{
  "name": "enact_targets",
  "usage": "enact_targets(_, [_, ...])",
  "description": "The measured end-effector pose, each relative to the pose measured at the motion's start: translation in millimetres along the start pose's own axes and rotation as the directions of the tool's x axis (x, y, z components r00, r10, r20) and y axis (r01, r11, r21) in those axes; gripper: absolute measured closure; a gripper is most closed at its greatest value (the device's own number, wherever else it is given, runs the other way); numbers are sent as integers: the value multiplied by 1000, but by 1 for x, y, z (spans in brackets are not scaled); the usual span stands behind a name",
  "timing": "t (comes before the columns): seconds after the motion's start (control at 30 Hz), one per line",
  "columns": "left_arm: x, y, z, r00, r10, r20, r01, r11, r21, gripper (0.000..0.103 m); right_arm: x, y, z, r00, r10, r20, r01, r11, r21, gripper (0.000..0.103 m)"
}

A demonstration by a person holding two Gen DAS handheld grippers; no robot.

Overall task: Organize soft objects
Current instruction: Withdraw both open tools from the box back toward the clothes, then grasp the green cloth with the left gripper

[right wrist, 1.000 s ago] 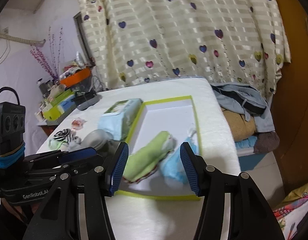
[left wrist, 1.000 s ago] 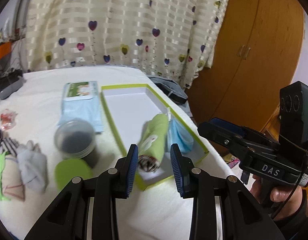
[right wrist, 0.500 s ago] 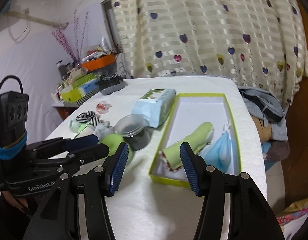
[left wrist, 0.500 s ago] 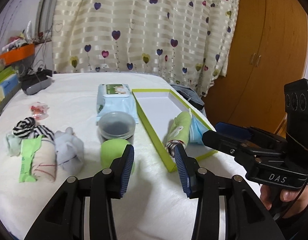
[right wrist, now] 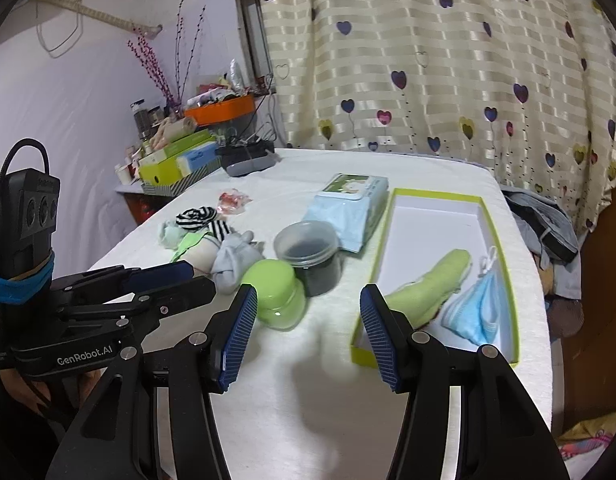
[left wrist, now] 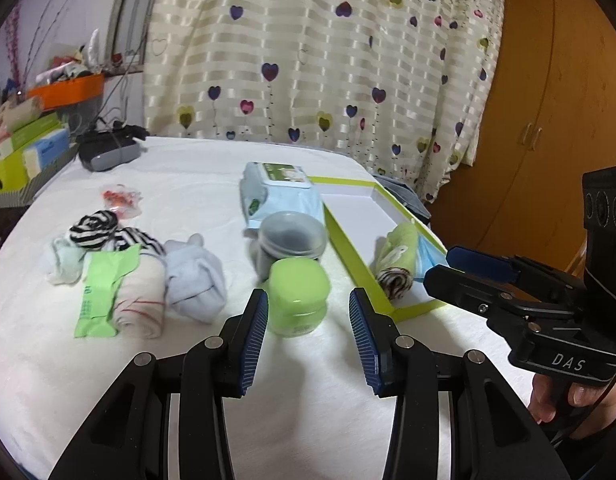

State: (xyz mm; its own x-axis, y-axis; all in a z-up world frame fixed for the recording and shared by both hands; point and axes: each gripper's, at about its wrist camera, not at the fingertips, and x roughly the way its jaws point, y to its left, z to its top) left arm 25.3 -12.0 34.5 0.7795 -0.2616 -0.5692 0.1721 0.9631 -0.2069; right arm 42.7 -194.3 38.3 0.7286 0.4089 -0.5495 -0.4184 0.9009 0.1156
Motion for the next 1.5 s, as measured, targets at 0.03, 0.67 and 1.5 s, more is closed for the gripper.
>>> enact_targets(0.03, [-1,2,-1,1000,2,-1,-2,1000,-6,63,1,3,1,1000,6,-2,-6,1000,-5,48])
enact_targets(0.67, [-12,74,-7,991,132,7,-130,985,-114,63,36,45,9,994,101,-51,-105,991,-85,48])
enact_targets(1.5, [38,170,-11,956,258,-137,-284,932,-226,61,76,78,22,980,170,-108,-186,970,-157,48])
